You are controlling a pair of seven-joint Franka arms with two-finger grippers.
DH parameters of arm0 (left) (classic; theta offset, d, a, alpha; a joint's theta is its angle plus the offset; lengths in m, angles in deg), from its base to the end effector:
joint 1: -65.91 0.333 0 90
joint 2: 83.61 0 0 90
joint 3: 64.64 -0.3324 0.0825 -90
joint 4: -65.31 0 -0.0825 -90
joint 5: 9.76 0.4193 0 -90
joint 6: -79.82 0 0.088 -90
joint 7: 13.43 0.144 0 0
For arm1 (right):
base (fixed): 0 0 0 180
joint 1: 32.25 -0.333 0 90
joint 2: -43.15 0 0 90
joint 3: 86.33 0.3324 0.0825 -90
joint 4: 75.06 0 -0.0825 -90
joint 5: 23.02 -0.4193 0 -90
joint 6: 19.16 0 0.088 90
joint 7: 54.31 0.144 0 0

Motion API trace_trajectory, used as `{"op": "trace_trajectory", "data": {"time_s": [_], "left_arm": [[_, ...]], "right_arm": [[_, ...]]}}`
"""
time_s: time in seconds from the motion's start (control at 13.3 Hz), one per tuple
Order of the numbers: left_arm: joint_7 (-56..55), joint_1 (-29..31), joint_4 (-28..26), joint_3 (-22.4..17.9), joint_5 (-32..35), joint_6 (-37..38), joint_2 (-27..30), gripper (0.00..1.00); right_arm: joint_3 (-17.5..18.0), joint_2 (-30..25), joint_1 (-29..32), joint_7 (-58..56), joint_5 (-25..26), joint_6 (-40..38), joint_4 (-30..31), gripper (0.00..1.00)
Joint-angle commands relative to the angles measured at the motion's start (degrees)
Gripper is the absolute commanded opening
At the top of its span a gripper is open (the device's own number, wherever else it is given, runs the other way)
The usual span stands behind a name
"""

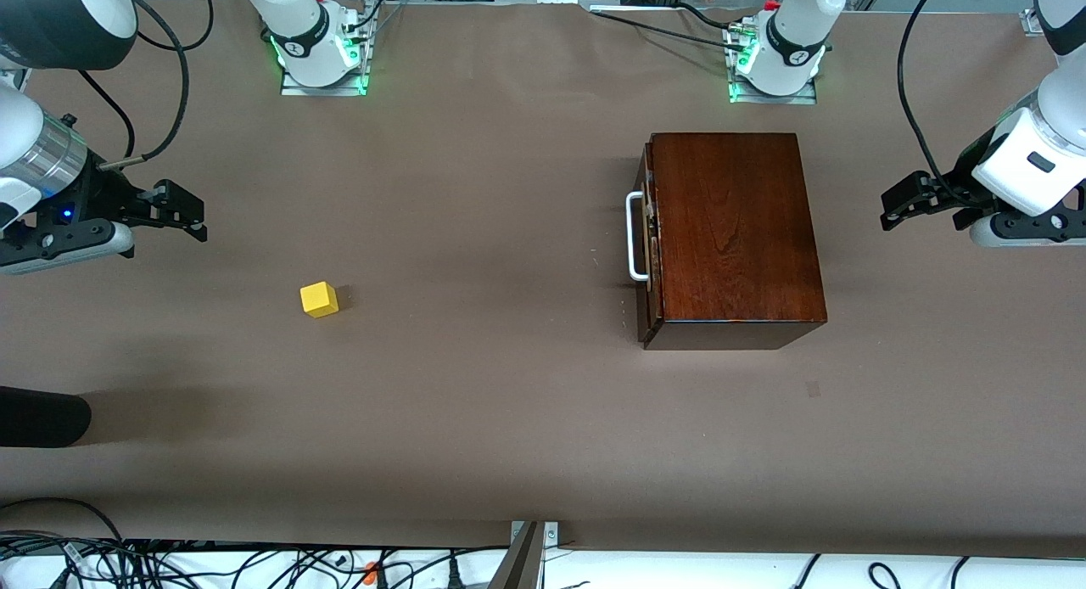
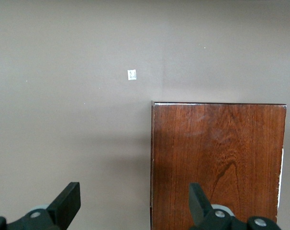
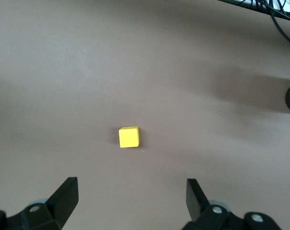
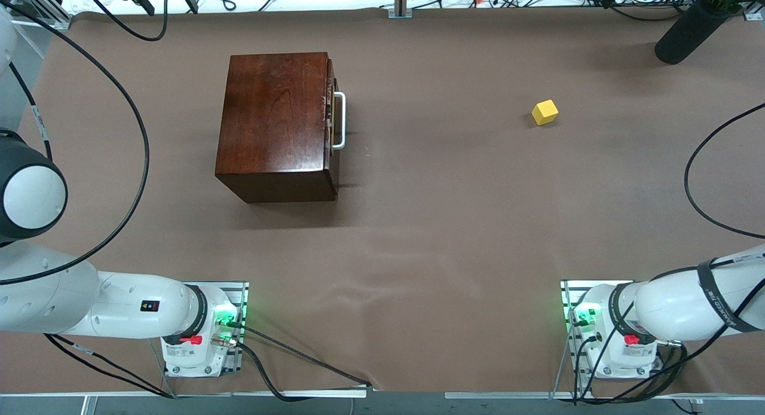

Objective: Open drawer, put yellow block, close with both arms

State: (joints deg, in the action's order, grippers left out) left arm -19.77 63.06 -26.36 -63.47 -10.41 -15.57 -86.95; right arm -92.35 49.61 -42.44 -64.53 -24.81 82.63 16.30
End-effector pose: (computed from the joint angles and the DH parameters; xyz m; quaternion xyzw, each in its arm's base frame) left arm 0.6140 -0.0444 0.5622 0.9998 0.0208 0.0027 0.0065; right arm 0.6414 0.0535 0.5415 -0.9917 -0.1231 -0.0354 0.0077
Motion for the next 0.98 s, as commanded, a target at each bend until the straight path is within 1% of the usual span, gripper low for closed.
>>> {"op": "trace_trajectory", "data": {"time_s": [0.0, 0.6, 0.83, 0.9], "left_arm": [[0.1, 0.5, 0.4, 0.4, 0.3, -0.1, 0.2, 1.00], [-0.4, 0.3, 0.6, 0.5, 0.2, 0.6, 0.2, 1.00], [-0.4, -0.5, 0.6, 0.6, 0.2, 4.5, -0.3, 1.00], [-0.4, -0.6, 0.6, 1.5, 0.0, 6.6, -0.3, 1.00]], "right_arm": [[0.4, 0.6, 0.7, -0.9, -0.5, -0.4, -1.4, 1.00], [0.4, 0.6, 0.7, -0.9, -0.5, -0.4, -1.4, 1.00], [0.3, 0.7, 0.7, -0.9, -0.5, -0.5, -1.4, 1.00], [0.3, 0.6, 0.7, -0.9, -0.5, -0.4, -1.4, 1.00]]}}
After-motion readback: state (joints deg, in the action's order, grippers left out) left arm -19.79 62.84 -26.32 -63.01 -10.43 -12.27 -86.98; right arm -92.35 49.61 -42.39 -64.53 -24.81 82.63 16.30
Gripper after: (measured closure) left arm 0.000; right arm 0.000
